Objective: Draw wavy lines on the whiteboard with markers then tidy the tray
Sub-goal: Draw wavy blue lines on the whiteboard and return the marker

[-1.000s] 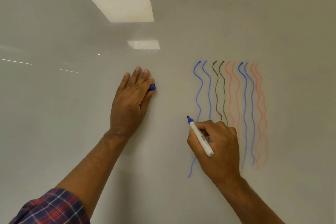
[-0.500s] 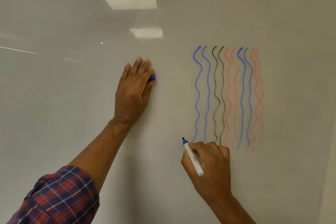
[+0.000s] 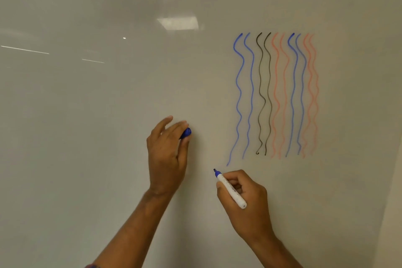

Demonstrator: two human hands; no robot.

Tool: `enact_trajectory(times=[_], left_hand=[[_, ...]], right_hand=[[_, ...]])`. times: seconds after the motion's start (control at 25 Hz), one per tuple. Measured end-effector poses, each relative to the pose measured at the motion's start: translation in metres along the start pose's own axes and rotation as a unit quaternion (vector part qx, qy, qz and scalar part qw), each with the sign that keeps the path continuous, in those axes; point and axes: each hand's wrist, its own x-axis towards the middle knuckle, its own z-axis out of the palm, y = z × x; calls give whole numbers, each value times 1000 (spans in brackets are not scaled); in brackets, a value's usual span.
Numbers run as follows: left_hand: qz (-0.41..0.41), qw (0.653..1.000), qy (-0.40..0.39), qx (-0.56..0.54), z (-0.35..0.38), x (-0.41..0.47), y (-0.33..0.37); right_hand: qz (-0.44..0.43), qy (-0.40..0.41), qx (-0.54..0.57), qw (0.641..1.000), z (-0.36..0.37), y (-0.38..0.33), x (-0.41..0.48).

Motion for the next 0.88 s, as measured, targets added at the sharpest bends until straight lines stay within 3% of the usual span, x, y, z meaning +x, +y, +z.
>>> enact_trajectory(times=[0.12, 0.2, 0.32, 0.44, 0.68, 0.88], left_hand=[[-122, 990, -5, -75, -12, -43, 21], [-239, 958, -16, -156, -22, -67, 39], [-416, 873, -12, -254, -33, -99, 60], [-539, 787, -32, -299, -39, -126, 68], [-663, 597, -37, -450, -55, -146, 92], [-705, 520, -47, -480, -65, -164, 106]], right_hand=[[36, -21, 65, 997, -1, -5, -21], [64, -20, 115, 991, -2, -3, -37], [101, -30, 157, 982, -3, -2, -59], [113, -48, 170, 978, -4, -2, -79], [144, -82, 209, 964, -5, 0, -113], [176, -96, 205, 958, -6, 7, -139]])
